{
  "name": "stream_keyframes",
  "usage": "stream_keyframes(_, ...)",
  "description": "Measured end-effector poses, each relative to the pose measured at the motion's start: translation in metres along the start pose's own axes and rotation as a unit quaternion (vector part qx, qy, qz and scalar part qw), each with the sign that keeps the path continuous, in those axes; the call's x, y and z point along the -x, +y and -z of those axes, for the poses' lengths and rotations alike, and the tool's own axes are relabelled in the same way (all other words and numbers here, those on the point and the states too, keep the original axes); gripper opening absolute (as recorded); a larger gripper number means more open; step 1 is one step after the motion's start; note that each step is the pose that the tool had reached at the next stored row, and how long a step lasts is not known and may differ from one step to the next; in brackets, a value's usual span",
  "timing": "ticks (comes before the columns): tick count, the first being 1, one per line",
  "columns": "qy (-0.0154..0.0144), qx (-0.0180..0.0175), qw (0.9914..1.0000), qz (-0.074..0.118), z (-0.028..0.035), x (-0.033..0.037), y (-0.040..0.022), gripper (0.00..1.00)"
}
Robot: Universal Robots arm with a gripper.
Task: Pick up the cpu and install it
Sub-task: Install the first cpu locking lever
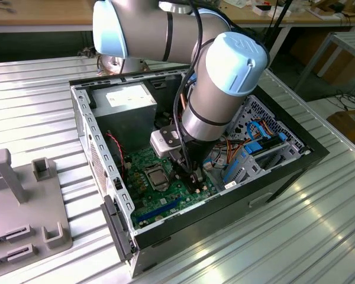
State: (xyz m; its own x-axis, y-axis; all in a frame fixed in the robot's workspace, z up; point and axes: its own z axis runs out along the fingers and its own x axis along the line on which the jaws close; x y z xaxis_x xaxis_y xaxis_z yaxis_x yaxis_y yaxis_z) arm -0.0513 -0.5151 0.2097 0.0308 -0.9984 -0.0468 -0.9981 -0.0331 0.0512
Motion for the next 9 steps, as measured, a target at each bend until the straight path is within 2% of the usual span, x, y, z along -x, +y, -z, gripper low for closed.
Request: stream_keyframes(9, -0.0006, 0.0, 1.0, 0.0, -0.0036, -0.001, -0.0036, 0.11)
